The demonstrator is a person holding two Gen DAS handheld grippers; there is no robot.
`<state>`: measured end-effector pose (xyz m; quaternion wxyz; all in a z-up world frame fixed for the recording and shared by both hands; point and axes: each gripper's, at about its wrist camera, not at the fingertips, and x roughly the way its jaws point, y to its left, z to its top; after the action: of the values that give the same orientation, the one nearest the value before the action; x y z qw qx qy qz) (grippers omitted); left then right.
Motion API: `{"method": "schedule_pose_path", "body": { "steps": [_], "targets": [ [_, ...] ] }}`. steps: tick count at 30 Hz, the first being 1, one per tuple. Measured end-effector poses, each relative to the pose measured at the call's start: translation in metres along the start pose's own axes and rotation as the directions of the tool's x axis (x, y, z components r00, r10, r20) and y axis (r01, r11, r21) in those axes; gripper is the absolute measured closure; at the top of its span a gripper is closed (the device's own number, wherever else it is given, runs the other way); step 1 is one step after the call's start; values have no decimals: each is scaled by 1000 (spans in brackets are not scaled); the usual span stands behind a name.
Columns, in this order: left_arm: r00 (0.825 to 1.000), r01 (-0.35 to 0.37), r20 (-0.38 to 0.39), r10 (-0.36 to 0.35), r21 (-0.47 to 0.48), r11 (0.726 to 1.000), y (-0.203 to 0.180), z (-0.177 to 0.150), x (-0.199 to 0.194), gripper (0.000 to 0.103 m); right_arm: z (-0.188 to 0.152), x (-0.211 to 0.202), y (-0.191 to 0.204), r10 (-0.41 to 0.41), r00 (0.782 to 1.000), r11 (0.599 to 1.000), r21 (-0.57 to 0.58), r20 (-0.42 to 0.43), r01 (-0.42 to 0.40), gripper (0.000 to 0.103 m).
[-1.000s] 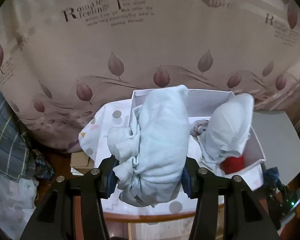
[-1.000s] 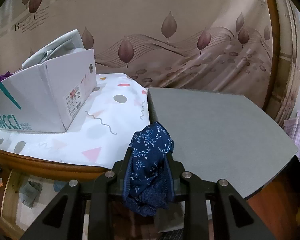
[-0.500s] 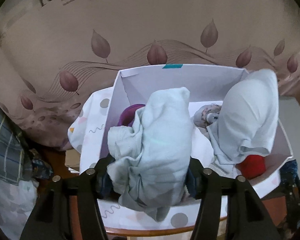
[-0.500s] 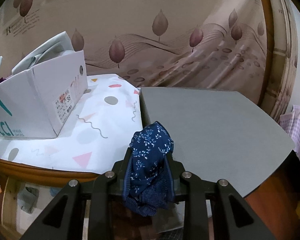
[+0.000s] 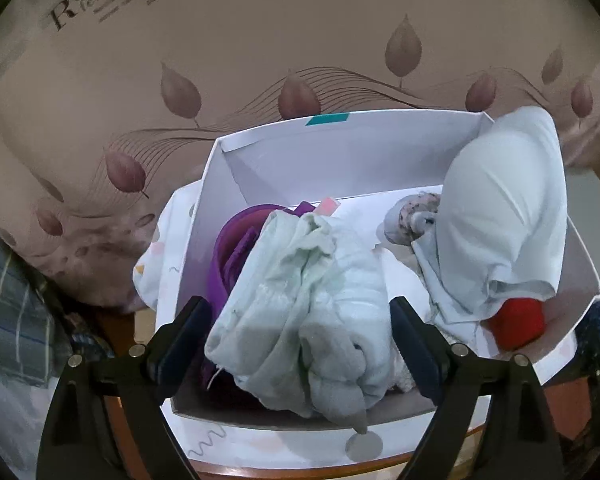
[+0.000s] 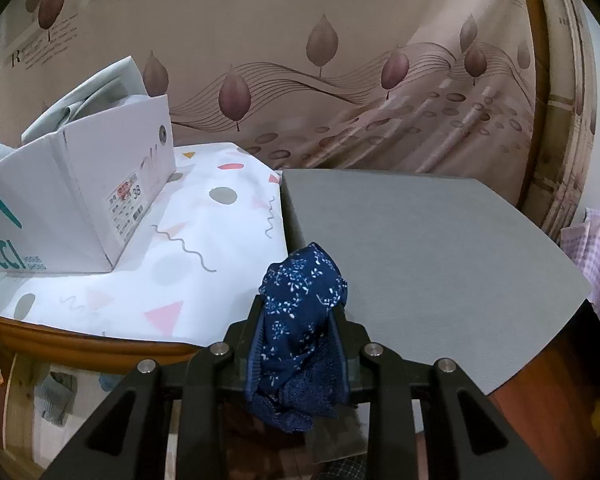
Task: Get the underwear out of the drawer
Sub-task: 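Lower the light blue bundle into the box and open the left gripper, then withdraw the left gripper toward the drawer while the right gripper carries the navy underwear over the box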
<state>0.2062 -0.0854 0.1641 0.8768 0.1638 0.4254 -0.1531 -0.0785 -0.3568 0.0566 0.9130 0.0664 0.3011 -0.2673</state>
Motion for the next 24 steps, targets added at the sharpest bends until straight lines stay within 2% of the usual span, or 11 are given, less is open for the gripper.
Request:
{"method": "schedule_pose_path", "body": {
  "steps": [6, 8, 13, 18, 24],
  "targets": [
    [998, 58, 7, -58, -82, 995, 12, 7, -5, 13, 0, 0, 1, 3, 1000, 1000, -3, 2, -3, 74],
    [997, 74, 25, -72, -87, 994, 13, 9, -11, 13, 0, -1, 1, 6, 1000, 1000, -5, 2, -6, 74],
    [995, 60, 84, -52, -90, 994, 11, 12, -31, 13, 0, -2, 2, 11, 1000, 1000, -6, 6, -11, 74],
    [986, 118, 134, -101, -125, 985, 16, 1, -59, 13, 0, -2, 2, 13, 1000, 1000, -17, 3, -13, 74],
    [982, 63, 184, -28, -188, 980, 27, -35, -95, 13, 0, -3, 5, 6, 1000, 1000, -28, 7, -6, 74]
  ]
}}
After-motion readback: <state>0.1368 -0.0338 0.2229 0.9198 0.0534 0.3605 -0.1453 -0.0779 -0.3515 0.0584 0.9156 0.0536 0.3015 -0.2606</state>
